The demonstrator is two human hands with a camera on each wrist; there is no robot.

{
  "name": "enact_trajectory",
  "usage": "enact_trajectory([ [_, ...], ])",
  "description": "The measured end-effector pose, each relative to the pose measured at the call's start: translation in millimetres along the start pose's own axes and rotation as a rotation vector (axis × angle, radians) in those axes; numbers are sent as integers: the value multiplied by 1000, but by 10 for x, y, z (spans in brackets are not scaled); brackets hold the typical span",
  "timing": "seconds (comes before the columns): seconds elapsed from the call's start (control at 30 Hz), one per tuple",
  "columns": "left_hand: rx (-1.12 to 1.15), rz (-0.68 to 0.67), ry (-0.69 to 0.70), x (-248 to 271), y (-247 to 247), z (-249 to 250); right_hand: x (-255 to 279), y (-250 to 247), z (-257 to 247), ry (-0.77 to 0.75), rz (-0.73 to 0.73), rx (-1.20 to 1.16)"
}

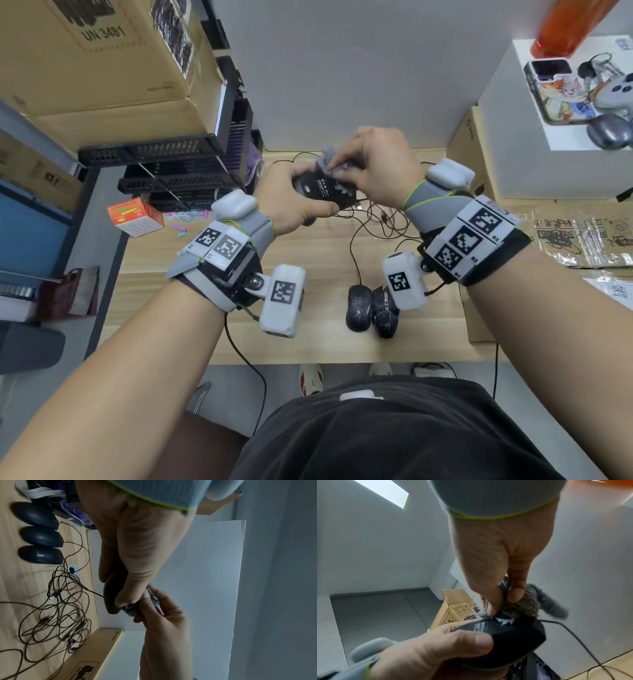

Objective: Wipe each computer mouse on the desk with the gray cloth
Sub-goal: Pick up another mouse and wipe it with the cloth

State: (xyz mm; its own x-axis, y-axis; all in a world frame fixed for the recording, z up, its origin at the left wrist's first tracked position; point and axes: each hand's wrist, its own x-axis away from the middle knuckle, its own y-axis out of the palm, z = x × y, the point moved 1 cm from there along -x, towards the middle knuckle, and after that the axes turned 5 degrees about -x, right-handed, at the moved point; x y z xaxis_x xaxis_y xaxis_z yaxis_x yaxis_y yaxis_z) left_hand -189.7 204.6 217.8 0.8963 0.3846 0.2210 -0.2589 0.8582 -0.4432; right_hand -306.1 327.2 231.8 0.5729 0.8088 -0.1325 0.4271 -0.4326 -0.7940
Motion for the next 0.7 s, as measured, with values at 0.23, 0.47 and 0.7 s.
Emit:
enact_trajectory([
  [0.23,-46,7,10,-49,-26,15,45,112,-185,-18,66,-187],
  [0.47,-27,88,8,-141,-78,-58,51,134,254,289,180,-114],
  [0.7,-46,94,5,-192,-66,-80,8,103,42,79,93,-185],
])
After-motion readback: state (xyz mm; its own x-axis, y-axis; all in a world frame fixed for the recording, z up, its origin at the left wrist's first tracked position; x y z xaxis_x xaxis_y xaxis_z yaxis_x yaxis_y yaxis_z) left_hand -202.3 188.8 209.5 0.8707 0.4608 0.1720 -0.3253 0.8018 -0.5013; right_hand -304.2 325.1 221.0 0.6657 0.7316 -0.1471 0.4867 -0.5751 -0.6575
